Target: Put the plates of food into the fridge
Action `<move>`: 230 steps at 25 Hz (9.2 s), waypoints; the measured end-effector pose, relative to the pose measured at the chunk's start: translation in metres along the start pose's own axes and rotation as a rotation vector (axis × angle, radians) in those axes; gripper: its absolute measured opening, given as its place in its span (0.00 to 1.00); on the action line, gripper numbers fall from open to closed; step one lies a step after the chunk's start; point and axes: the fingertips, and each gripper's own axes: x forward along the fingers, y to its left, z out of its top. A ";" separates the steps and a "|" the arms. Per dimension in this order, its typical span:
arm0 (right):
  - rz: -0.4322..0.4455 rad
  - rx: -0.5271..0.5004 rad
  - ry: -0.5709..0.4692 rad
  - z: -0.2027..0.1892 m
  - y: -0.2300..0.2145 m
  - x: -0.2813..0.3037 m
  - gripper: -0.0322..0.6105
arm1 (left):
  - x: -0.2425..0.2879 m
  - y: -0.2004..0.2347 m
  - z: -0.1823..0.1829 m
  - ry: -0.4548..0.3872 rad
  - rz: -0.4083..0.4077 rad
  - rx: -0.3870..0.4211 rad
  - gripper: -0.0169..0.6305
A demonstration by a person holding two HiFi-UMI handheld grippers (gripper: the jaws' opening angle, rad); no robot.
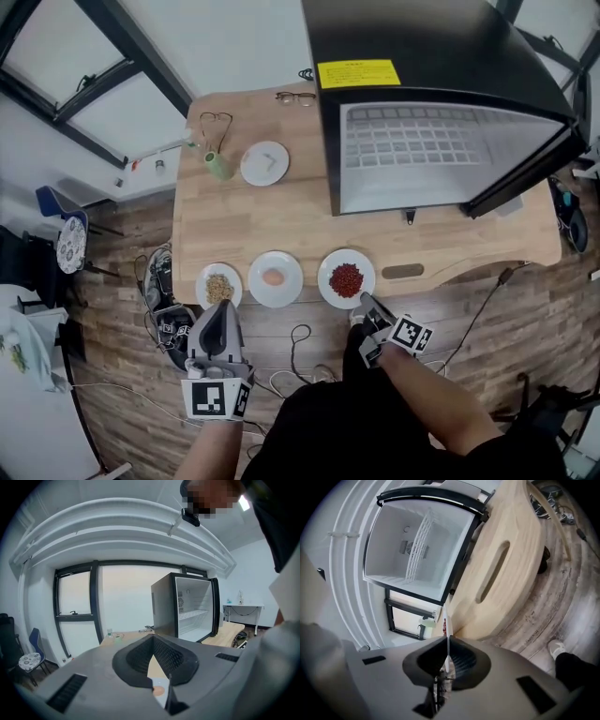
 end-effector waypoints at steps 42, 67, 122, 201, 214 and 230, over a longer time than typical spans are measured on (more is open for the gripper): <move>0.263 -0.057 -0.209 0.192 0.163 -0.043 0.10 | 0.078 -0.042 0.090 -0.187 -0.032 0.013 0.03; 0.205 -0.111 -0.252 0.260 0.199 0.016 0.10 | 0.140 -0.011 0.105 -0.204 -0.024 0.005 0.03; -0.313 -0.770 -0.263 0.299 0.203 0.059 0.21 | 0.199 0.025 0.125 -0.223 -0.077 0.007 0.03; -0.029 0.104 0.024 -0.123 0.058 0.137 0.10 | -0.037 0.198 0.015 -0.095 0.026 0.104 0.03; 0.015 0.069 -0.103 -0.075 0.102 0.094 0.10 | -0.013 0.177 0.020 -0.173 -0.070 0.040 0.03; 0.021 0.003 -0.407 0.043 0.140 -0.010 0.10 | 0.071 0.073 0.069 -0.265 -0.337 0.039 0.03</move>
